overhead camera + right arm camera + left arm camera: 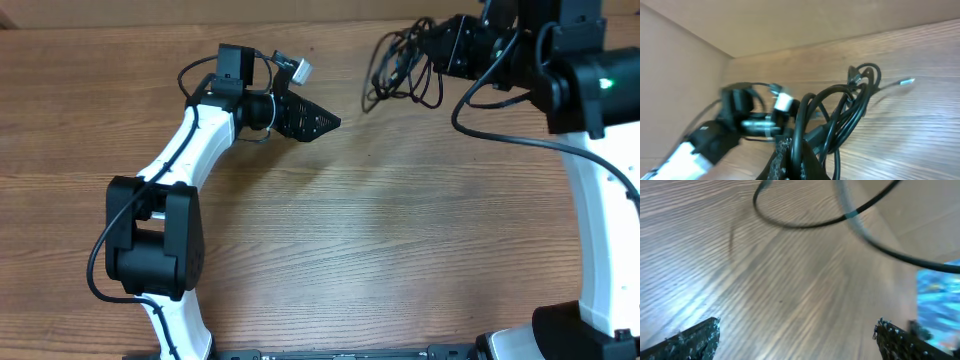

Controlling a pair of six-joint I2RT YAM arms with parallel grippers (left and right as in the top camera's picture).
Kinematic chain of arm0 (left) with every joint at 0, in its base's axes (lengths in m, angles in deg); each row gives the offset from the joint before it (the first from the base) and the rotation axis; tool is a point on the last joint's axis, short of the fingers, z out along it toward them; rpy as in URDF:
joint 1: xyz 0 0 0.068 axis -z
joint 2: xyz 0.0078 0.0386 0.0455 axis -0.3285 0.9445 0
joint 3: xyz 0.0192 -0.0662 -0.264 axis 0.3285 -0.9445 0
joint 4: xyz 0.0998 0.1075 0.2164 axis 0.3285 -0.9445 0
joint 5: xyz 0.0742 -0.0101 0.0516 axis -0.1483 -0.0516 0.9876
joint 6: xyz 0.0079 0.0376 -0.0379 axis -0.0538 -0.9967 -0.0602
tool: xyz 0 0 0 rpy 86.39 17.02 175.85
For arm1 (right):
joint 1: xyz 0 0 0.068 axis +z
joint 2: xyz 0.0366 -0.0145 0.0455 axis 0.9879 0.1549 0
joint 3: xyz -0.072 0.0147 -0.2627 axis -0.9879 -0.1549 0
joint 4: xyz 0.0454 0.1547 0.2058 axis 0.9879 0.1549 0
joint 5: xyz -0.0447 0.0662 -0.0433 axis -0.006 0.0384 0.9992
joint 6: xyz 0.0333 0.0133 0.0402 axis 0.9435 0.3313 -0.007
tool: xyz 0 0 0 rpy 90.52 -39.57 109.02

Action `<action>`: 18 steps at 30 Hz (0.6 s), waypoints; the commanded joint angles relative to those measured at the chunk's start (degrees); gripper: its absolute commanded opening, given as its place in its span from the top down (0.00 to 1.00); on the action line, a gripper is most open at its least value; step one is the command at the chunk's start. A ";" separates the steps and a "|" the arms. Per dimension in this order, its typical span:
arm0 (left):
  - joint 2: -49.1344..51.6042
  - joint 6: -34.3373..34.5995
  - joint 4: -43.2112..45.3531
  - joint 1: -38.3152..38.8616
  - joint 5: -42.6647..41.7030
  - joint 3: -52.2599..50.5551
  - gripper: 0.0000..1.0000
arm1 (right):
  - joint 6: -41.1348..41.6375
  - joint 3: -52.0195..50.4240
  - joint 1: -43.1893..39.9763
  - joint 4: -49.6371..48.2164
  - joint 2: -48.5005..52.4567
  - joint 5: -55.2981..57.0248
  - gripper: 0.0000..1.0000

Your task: Untangle cables

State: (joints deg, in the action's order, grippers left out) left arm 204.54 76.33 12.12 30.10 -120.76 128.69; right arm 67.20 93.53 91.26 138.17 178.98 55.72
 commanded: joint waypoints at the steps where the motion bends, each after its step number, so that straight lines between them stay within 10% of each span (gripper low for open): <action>1: 0.50 -3.67 0.44 3.28 7.10 0.31 0.01 | 4.28 3.61 0.04 0.92 -1.73 -4.44 0.96; 18: 0.48 -0.68 11.08 11.96 29.29 0.31 0.00 | 6.58 3.58 0.04 1.27 -1.79 -16.22 0.96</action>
State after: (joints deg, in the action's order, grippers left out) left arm 204.54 73.86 21.21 43.39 -94.81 128.69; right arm 73.56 95.37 91.26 139.87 178.65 45.62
